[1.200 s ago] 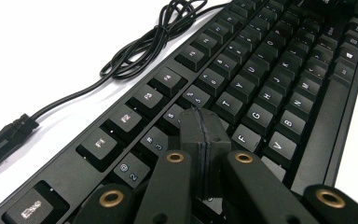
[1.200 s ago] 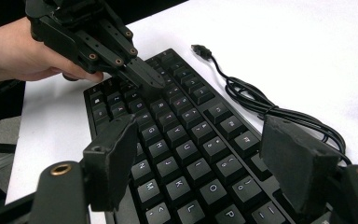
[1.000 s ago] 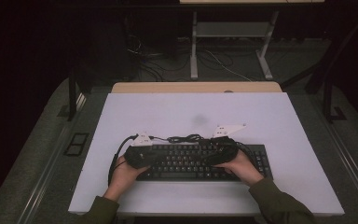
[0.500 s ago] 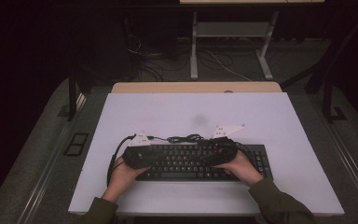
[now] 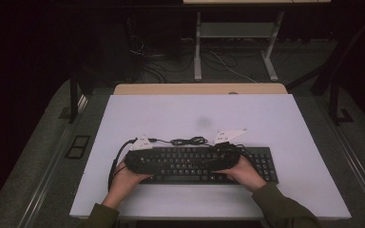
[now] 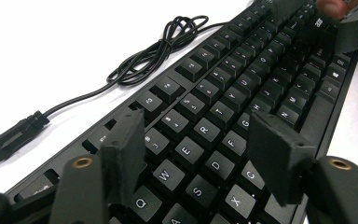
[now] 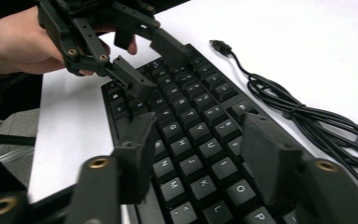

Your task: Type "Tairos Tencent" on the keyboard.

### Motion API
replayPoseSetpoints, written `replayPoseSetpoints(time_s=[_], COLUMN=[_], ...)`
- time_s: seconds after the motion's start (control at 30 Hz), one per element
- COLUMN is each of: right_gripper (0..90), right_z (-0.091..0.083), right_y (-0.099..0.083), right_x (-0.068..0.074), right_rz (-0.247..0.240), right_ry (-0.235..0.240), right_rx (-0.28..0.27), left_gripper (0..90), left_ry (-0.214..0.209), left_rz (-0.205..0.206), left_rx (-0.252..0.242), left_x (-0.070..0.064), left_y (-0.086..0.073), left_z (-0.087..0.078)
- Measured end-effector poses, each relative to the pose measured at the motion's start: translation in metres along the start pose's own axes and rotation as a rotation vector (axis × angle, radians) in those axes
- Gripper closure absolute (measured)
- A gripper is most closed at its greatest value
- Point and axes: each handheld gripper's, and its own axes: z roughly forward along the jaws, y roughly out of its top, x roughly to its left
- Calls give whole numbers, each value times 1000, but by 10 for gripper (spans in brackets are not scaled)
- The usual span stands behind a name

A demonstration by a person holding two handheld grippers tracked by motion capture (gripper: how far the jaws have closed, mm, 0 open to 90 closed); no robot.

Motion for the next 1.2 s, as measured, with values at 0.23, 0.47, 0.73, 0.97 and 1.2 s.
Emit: replayPoseSetpoints(time_s=[0.23, 0.47, 0.73, 0.97, 1.2], right_gripper=[711, 852, 893, 892, 893], right_z=[5, 12, 23, 30, 35], right_y=[0, -2, -5, -8, -9], right_x=[7, 12, 18, 18, 21], right_rz=[-16, -28, -39, -38, -45], right_ry=[20, 36, 36, 26, 21], right_rx=[33, 75, 120, 150, 161], left_gripper=[296, 275, 268, 268, 267], left_ry=[1, -4, -8, -14, -15], left_rz=[5, 6, 15, 18, 17], left_rx=[4, 8, 14, 13, 12], left_x=[-2, -4, -5, -6, -6], left_y=[0, 0, 0, 0, 0], left_z=[1, 2, 1, 1, 1])
